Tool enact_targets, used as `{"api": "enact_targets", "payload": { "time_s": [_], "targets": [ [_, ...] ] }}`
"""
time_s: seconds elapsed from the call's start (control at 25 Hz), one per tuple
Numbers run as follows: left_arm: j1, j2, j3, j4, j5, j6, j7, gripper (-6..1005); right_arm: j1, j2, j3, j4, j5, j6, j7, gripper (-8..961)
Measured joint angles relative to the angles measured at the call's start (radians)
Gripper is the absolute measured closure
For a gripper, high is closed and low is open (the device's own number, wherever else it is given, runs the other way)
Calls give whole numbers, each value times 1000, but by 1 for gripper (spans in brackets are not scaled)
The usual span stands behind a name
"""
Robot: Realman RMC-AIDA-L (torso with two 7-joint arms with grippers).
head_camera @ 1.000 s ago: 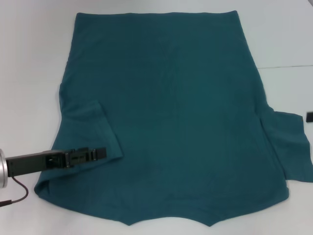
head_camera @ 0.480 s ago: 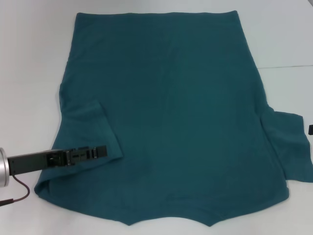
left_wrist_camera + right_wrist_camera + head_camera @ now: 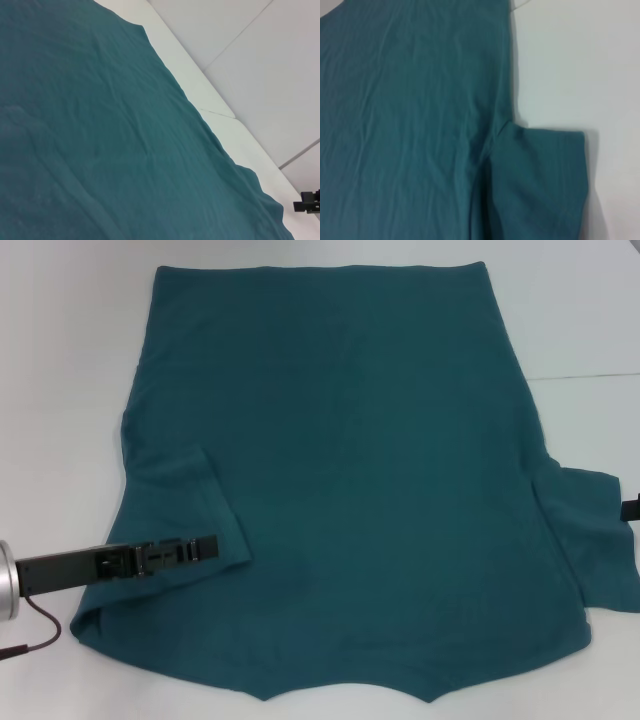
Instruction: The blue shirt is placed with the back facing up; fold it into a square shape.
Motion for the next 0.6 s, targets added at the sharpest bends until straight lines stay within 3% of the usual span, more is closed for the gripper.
{"api": "enact_targets", "payload": {
  "time_s": [0.6],
  "targets": [
    [3, 0, 0, 0, 0, -2, 0, 187, 9, 20, -20, 44, 0, 67, -13, 137]
  ]
}}
